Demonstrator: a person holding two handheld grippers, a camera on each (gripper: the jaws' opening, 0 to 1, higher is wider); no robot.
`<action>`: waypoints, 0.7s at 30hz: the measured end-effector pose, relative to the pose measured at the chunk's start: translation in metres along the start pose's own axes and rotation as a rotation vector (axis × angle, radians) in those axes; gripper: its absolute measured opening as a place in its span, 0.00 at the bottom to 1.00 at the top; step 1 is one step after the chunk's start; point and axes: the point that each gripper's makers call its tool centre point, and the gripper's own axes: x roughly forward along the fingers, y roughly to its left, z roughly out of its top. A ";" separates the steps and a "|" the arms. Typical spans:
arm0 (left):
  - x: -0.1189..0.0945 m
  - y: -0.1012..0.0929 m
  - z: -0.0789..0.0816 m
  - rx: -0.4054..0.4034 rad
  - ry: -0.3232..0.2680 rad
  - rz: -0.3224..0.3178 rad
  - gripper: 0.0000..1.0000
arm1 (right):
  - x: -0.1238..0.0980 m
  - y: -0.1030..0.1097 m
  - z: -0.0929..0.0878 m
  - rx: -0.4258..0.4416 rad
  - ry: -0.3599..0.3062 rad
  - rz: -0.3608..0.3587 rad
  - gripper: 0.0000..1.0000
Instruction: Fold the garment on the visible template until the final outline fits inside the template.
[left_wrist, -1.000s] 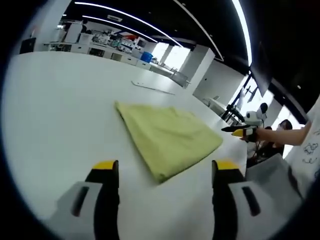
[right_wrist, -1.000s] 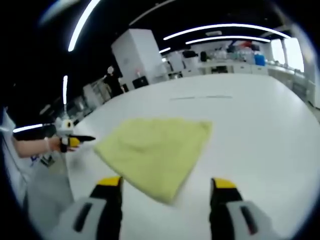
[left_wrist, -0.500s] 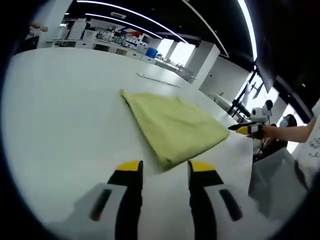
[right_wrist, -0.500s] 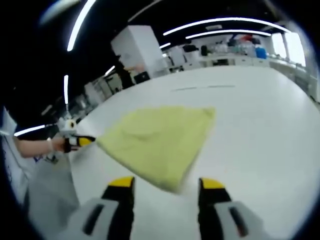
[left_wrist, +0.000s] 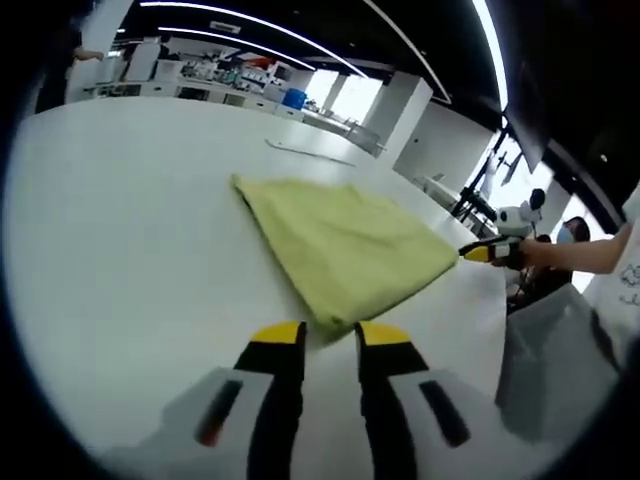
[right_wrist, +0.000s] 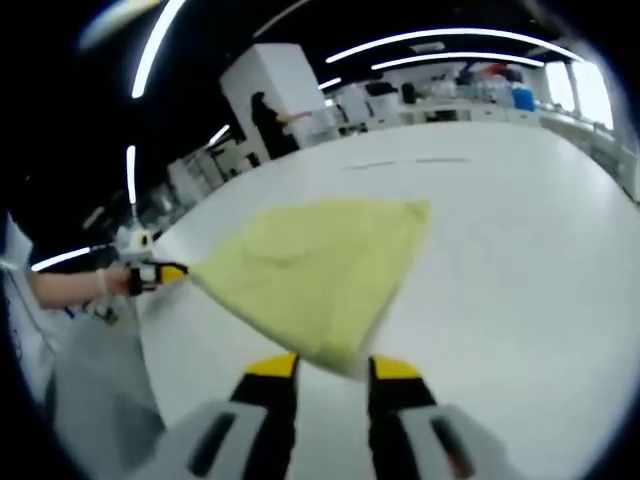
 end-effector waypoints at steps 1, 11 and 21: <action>0.000 0.001 0.000 -0.001 0.000 0.000 0.17 | 0.000 0.000 0.000 0.001 0.000 0.000 0.22; 0.002 0.003 0.001 0.008 0.001 0.006 0.11 | 0.002 0.000 -0.002 -0.011 0.013 0.001 0.07; 0.002 0.004 0.002 0.013 -0.007 0.010 0.00 | 0.000 -0.001 -0.002 0.001 0.011 -0.004 0.00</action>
